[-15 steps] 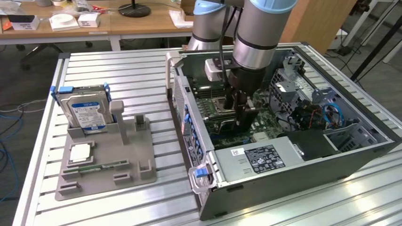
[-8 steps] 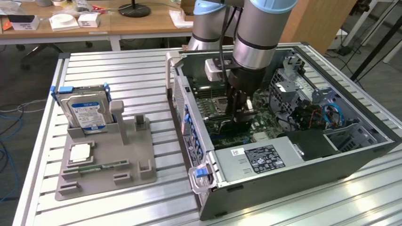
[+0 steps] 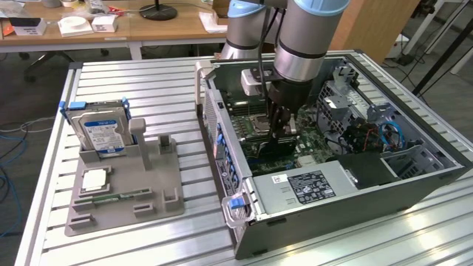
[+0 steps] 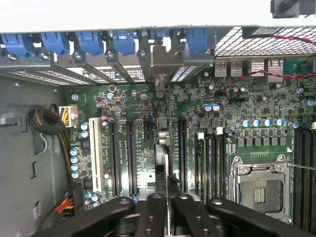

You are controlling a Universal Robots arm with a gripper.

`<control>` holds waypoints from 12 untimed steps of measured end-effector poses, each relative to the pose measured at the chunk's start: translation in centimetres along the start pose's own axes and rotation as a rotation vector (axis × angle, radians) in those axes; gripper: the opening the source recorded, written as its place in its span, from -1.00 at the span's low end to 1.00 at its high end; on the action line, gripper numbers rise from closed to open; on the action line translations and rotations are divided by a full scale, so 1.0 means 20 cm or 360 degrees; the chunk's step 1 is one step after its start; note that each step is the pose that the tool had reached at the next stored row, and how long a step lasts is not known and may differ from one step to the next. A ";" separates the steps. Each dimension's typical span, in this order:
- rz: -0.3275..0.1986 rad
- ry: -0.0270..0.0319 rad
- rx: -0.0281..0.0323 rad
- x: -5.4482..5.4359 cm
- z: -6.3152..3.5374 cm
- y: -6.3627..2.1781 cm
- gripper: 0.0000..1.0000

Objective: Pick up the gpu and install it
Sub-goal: 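Insert the gpu into the slot, then press down on the gpu until it lock into place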

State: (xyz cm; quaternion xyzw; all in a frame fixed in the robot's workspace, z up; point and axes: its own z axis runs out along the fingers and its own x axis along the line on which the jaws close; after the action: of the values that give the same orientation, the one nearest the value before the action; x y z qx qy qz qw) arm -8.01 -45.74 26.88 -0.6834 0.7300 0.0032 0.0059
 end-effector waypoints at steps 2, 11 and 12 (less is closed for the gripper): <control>0.0000 -0.00002 0.00000 0.00 0.000 0.000 -0.79; 0.0000 -0.00037 -0.00004 0.00 0.000 0.000 -0.79; 0.0000 -0.00036 -0.00002 0.00 0.000 0.000 -0.79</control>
State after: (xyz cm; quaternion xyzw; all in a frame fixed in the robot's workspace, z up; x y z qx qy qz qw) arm -8.01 -45.74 26.89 -0.6834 0.7300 0.0040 0.0067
